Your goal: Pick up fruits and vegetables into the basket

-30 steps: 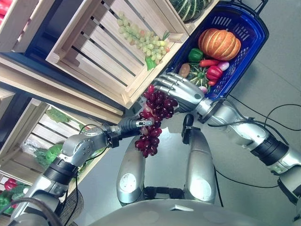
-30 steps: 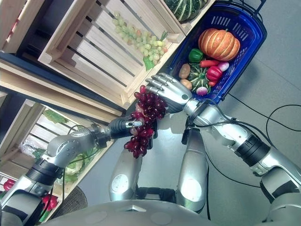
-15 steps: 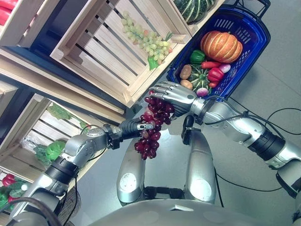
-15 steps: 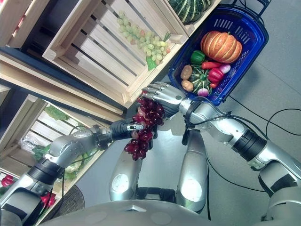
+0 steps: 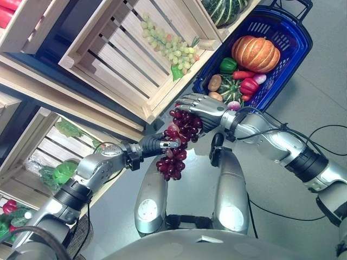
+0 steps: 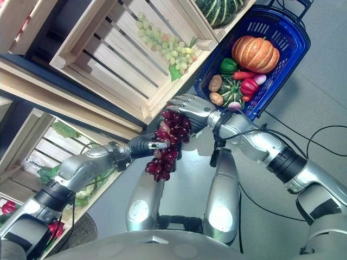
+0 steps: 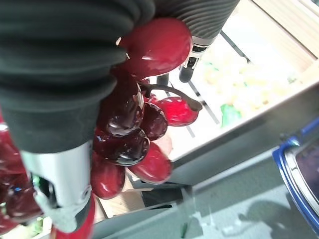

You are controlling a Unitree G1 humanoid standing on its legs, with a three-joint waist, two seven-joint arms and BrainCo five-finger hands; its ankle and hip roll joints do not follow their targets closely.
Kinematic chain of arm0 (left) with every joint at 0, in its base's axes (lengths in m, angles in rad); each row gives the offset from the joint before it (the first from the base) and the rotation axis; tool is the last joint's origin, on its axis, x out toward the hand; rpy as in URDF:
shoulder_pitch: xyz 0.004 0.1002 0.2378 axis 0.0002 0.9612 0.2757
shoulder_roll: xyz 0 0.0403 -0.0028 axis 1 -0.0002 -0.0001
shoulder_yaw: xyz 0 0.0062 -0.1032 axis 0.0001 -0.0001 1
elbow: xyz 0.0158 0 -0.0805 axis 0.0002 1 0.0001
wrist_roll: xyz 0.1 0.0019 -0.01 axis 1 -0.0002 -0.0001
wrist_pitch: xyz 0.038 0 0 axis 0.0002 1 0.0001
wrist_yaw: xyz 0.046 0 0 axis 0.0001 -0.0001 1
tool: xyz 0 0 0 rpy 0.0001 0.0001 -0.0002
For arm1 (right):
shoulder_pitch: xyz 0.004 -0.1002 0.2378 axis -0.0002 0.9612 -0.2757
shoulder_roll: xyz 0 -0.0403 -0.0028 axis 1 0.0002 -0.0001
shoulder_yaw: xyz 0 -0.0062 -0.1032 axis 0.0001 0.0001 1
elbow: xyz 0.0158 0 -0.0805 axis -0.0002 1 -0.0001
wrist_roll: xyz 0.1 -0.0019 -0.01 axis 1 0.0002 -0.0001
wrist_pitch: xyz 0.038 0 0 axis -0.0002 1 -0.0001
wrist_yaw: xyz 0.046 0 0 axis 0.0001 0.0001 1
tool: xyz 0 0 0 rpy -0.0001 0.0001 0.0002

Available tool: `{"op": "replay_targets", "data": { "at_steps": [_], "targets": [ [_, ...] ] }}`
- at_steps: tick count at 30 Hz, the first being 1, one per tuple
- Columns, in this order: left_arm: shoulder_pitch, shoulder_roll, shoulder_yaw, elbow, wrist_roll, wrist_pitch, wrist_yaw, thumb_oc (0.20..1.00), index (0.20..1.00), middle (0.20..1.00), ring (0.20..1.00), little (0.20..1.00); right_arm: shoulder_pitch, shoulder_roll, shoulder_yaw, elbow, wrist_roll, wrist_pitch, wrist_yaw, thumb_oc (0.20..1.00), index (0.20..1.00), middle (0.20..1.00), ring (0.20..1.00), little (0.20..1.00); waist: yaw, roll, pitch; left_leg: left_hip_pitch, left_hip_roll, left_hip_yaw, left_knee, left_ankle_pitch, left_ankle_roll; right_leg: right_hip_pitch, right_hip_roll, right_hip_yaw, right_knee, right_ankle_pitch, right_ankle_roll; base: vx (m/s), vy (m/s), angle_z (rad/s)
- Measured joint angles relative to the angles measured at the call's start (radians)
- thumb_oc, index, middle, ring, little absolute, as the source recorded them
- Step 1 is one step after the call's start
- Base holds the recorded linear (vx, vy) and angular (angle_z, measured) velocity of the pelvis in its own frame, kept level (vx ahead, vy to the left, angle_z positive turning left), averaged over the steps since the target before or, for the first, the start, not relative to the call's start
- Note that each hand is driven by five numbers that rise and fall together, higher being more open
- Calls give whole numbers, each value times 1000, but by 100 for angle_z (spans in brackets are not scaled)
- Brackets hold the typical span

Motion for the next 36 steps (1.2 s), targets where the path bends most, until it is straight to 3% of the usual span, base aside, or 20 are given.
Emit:
{"op": "replay_targets", "data": {
  "at_steps": [1, 2, 13, 32, 33, 34, 36],
  "targets": [
    [0, 0, -1, 0, 0, -6, 0, 200, 200, 200, 200, 200, -2, 6, 0, 9, 12, 8, 12, 1000, 1000, 1000, 1000, 1000, 1, 0, 0, 0, -1, -1, 0, 0, 0, 0, -1, 0, 0, 0, 0, 0, 0, 0],
    [0, 0, -3, 0, 1, -12, 0, 200, 200, 200, 200, 200, -2, 11, 0, 12, 29, 24, 36, 200, 200, 200, 200, 200, 2, 0, 0, 0, -1, -1, 0, 0, 1, 0, -1, -1, 0, 0, 0, 0, 0, 0],
    [2, -19, -8, 0, 37, -61, 0, 200, 200, 200, 200, 200, 17, 36, -12, 61, 172, 106, 171, 200, 200, 200, 200, 200, 2, -6, -1, -7, -1, -11, 1, 1, 1, 1, -1, -12, -5, 0, 0, -1, -6, 1],
    [3, -21, -16, 6, 41, -69, 16, 200, 200, 200, 200, 200, 76, 82, -51, 114, 285, 134, 220, 200, 200, 200, 200, 200, -5, -21, -2, -2, -2, -19, 2, 2, 1, 14, -1, -16, -10, 1, 2, 0, -1, 0],
    [3, -23, -16, 6, 41, -69, 20, 200, 200, 200, 200, 200, 79, 82, -52, 114, 284, 134, 212, 464, 464, 464, 464, 464, -5, -21, -2, -2, -2, -19, 2, 2, 1, 14, -1, -16, -10, 1, 2, 0, 0, 0],
    [3, -23, -15, 6, 41, -69, 24, 200, 200, 200, 200, 200, 82, 82, -54, 114, 281, 134, 198, 1000, 1000, 1000, 1000, 1000, -5, -21, -2, -2, -2, -19, 1, 2, 1, 14, -1, -16, -11, 1, 2, 0, 0, 0],
    [2, -28, -15, 6, 41, -69, 38, 200, 200, 200, 200, 200, 90, 90, -60, 114, 211, 123, 136, 1000, 1000, 1000, 1000, 1000, -6, -21, -2, -2, -2, -19, 1, 2, 1, 14, -2, -16, -10, 1, 2, 0, 0, 0]
  ]
}}
